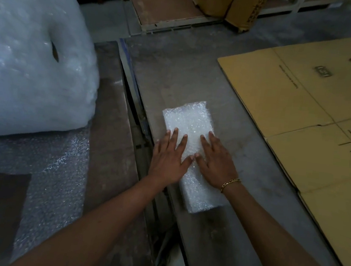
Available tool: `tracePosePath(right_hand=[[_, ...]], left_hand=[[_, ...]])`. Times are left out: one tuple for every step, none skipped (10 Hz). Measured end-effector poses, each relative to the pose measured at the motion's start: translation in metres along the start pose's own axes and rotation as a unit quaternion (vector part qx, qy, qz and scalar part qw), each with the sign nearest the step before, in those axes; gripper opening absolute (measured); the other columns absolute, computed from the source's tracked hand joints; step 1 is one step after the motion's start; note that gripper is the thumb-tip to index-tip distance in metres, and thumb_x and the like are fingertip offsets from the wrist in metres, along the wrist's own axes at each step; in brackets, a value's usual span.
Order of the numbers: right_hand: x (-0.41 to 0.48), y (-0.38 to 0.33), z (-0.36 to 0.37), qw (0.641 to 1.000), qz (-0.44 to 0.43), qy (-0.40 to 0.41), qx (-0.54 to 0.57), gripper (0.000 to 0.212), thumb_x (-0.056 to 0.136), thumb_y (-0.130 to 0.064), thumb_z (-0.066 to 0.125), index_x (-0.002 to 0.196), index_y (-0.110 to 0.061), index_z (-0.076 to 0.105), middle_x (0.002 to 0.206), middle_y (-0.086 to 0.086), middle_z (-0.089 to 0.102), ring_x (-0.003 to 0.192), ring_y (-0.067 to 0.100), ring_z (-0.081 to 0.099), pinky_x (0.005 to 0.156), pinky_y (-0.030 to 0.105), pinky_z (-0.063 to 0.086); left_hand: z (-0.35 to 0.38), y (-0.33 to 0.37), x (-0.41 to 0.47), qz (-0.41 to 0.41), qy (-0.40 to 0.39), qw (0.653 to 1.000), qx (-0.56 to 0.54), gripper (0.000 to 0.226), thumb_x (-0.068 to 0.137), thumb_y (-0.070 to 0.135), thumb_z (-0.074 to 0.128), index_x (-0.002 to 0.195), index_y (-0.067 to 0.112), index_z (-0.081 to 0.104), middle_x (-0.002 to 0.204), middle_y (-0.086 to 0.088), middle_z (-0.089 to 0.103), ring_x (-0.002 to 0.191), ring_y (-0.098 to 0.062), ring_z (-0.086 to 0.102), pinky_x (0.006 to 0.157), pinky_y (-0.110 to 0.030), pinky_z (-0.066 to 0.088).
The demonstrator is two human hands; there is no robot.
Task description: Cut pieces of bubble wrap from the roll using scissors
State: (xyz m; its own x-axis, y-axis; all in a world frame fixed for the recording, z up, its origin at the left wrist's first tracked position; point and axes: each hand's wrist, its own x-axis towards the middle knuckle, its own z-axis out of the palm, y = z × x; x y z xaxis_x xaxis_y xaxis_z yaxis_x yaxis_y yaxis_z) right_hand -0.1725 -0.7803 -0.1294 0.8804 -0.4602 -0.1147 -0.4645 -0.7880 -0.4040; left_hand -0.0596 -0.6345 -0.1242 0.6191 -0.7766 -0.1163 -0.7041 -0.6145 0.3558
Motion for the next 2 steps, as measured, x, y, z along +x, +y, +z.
tracePosePath(right_hand=[[-0.003,-0.004,0.003,0.999,0.006,-0.006,-0.038,0.069,0.1,-0.056,0.018,0.161,-0.025,0.007,0.17,0.004,-0.001,0.156,0.024,0.004,0.124,0.046,0.012],[-0.005,-0.009,-0.006,0.998,0.005,0.002,-0.062,0.076,0.094,-0.063,0.007,0.161,-0.027,0.005,0.17,0.003,-0.001,0.156,0.024,0.004,0.123,0.047,0.009]], left_hand=[[-0.004,0.0,0.0,-0.001,-0.039,0.999,0.011,0.074,0.1,0.07,0.018,0.162,0.035,-0.002,0.169,0.004,-0.018,0.155,-0.018,-0.019,0.125,-0.052,-0.004],[-0.016,-0.002,0.001,0.007,-0.024,1.0,0.014,0.077,0.098,0.072,0.019,0.162,0.033,0.001,0.17,0.002,-0.014,0.156,-0.02,-0.015,0.125,-0.052,-0.003]])
